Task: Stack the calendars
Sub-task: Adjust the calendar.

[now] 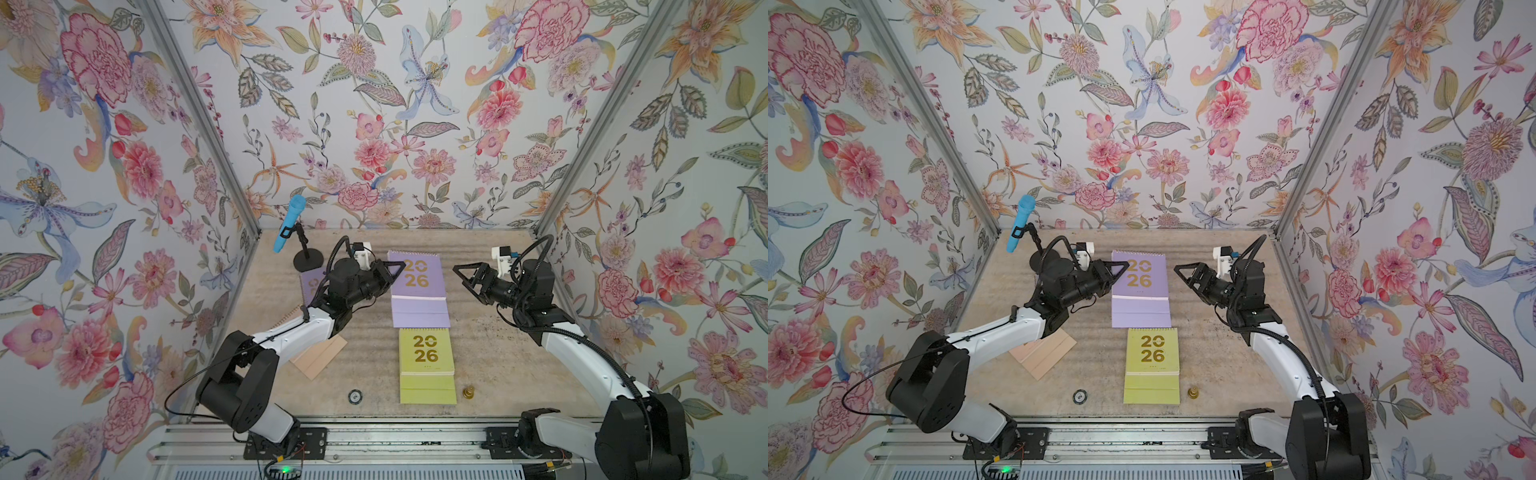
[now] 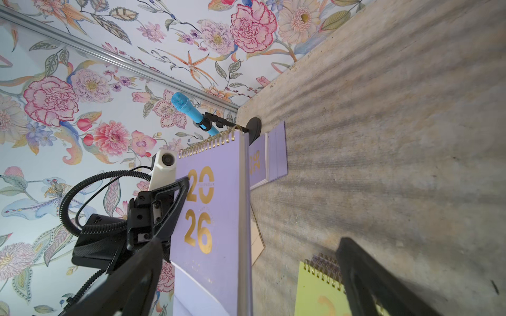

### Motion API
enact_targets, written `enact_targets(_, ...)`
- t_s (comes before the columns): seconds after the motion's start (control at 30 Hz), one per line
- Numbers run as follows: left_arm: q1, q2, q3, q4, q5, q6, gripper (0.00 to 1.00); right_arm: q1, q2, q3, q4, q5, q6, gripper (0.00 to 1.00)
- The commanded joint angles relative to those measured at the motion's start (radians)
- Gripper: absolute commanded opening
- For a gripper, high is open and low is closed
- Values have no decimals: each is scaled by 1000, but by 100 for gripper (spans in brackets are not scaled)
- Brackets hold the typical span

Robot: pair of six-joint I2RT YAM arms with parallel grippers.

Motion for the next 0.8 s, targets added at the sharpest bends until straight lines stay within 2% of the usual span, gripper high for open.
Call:
enact_targets(0.0, -15, -41, -36, 186, -17, -105, 0, 8, 27, -18, 95, -41, 76, 96)
enact_targets(0.27, -37, -31, -75, 256, 0, -152, 0, 21, 50, -74, 233, -79, 167, 93)
enact_targets(0.77, -57, -34, -137, 317, -4, -180, 0, 124, 112, -90, 385, -80, 238, 88)
